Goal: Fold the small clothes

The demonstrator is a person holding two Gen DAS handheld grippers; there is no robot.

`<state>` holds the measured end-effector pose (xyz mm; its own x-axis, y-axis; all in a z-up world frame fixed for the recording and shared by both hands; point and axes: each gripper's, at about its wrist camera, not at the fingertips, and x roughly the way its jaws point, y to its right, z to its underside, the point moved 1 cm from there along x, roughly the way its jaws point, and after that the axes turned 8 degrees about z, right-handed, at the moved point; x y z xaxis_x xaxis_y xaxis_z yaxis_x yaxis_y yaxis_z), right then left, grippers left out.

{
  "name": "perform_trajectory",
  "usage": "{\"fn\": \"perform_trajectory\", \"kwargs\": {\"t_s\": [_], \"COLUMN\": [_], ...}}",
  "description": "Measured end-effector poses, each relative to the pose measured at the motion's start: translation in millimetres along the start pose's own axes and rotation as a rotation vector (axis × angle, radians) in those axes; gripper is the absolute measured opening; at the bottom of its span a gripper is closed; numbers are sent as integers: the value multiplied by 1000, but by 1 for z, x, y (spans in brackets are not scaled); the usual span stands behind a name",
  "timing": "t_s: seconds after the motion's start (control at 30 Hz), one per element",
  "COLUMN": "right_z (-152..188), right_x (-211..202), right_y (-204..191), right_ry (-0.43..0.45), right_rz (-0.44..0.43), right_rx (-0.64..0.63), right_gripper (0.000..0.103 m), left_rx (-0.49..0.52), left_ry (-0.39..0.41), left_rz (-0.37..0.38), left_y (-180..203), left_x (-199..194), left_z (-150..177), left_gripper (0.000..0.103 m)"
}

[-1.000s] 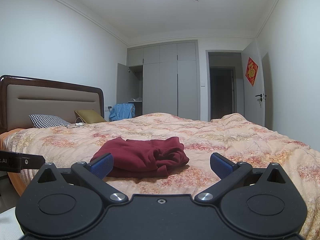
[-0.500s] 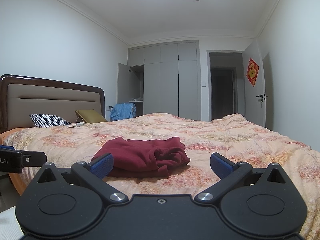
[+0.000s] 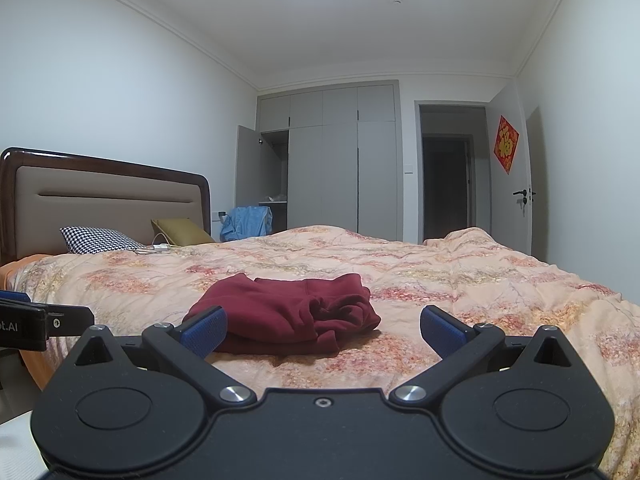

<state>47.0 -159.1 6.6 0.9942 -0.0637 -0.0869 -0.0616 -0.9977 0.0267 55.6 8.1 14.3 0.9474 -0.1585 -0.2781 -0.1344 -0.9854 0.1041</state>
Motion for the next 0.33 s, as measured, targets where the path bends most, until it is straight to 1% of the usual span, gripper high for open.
{"fn": "perform_trajectory", "kwargs": {"t_s": [0.33], "right_z": [0], "right_x": [0], "right_y": [0], "right_ry": [0], "right_rz": [0], "right_rx": [0], "right_gripper": [103], "left_rx": [-7], "left_ry": [-3], "left_rz": [1], "left_y": [-2], "left_x": [0], "left_z": [0], "left_gripper": [103]}}
